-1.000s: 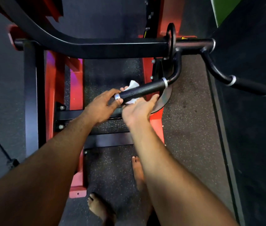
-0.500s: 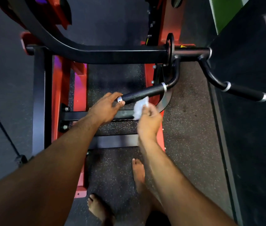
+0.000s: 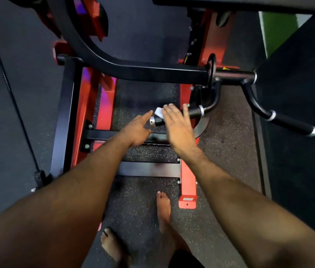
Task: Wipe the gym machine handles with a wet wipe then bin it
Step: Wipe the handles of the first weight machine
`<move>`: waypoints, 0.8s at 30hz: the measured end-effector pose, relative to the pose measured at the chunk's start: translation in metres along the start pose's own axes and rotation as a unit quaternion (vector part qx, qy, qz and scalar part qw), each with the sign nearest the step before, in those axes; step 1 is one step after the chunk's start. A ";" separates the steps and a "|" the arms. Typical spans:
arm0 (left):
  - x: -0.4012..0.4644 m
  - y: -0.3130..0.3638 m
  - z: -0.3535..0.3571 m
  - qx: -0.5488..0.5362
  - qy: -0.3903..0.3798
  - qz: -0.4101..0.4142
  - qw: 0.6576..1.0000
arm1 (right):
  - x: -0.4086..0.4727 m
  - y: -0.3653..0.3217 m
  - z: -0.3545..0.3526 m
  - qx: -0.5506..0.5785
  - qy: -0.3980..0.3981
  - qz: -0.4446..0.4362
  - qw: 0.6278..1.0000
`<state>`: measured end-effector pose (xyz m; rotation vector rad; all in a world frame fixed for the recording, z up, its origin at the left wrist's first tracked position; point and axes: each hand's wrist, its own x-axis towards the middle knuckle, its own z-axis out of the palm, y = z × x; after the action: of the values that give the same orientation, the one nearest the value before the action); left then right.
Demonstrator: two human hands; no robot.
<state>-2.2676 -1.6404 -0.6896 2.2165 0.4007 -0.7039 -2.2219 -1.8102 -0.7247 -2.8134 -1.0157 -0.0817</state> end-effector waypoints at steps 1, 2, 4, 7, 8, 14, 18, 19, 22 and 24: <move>-0.004 0.002 -0.001 -0.018 0.002 -0.007 1.000 | 0.001 -0.011 0.001 0.027 -0.009 -0.011 1.000; -0.008 0.002 -0.002 -0.038 0.003 -0.012 0.999 | 0.002 -0.021 0.001 0.059 -0.014 -0.016 0.998; -0.019 -0.003 -0.004 -0.079 0.020 -0.017 0.997 | 0.001 -0.036 0.000 0.141 -0.008 0.004 0.990; -0.043 -0.015 -0.009 -0.166 0.039 -0.019 0.985 | -0.005 -0.059 -0.029 0.305 -0.021 0.083 0.949; -0.054 -0.014 -0.011 -0.204 0.044 -0.009 0.978 | -0.008 -0.066 -0.045 0.355 -0.034 0.118 0.927; -0.145 0.016 -0.039 -0.406 0.101 0.032 0.908 | -0.020 -0.097 -0.141 0.599 -0.084 0.274 0.748; -0.210 0.038 -0.070 -0.442 0.169 0.047 0.880 | -0.021 -0.123 -0.203 0.663 -0.096 0.248 0.700; -0.226 0.042 -0.079 -0.437 0.189 0.051 0.878 | -0.019 -0.130 -0.218 0.659 -0.099 0.219 0.712; -0.271 0.047 -0.103 -0.434 0.237 0.066 0.867 | -0.014 -0.151 -0.252 0.630 -0.114 0.138 0.756; -0.302 0.049 -0.119 -0.455 0.263 0.066 0.848 | -0.009 -0.167 -0.275 0.611 -0.111 0.103 0.777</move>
<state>-2.4421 -1.6026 -0.4139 1.4426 0.6720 0.2029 -2.3359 -1.7325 -0.4341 -1.6736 -0.4449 0.6913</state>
